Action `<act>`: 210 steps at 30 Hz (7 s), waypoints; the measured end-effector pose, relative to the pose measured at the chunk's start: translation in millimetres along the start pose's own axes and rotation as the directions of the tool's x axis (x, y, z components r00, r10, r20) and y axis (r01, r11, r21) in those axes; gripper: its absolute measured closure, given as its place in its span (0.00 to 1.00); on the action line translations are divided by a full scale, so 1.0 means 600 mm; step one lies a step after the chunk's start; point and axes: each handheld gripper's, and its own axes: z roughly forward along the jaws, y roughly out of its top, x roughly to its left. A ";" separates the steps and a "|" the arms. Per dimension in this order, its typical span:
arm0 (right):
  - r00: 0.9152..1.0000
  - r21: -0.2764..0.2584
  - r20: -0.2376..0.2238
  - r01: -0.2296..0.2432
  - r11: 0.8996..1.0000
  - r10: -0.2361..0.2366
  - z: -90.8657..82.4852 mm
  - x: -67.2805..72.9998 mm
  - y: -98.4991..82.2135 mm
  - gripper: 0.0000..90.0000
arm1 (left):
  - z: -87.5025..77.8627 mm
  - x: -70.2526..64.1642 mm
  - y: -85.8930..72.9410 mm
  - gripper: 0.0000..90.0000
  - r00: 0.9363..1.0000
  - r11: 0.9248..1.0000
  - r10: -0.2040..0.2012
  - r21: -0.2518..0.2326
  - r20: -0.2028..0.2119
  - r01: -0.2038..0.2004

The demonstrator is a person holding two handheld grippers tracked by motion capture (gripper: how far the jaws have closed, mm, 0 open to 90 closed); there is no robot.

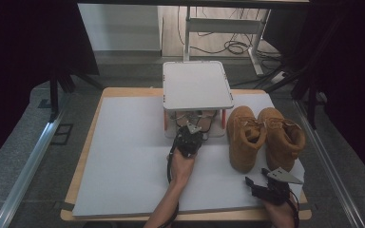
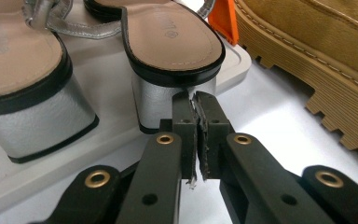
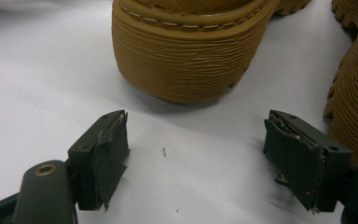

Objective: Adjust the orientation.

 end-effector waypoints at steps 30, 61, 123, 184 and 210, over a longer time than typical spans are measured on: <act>1.000 0.000 -0.001 -0.001 1.000 0.001 0.000 0.000 0.000 0.24 | 0.055 -0.014 0.035 0.39 0.992 1.000 -0.002 0.023 -0.128 0.005; 1.000 0.000 -0.001 -0.002 1.000 0.002 0.000 0.000 0.000 0.24 | 0.050 -0.001 0.029 0.46 0.979 0.999 -0.051 0.010 -0.200 0.054; 1.000 0.000 -0.001 -0.001 1.000 0.001 0.000 0.000 0.000 0.24 | 0.027 0.015 0.012 0.99 1.000 1.000 0.011 0.013 -0.016 -0.011; 1.000 0.001 0.000 -0.001 1.000 0.001 0.000 0.000 0.000 0.24 | -0.065 0.033 0.001 0.33 0.997 0.997 0.061 0.040 0.046 -0.063; 1.000 0.002 0.001 -0.001 1.000 0.001 0.000 0.000 0.000 0.24 | -0.153 0.073 -0.055 0.15 0.993 0.991 0.088 0.097 0.077 -0.095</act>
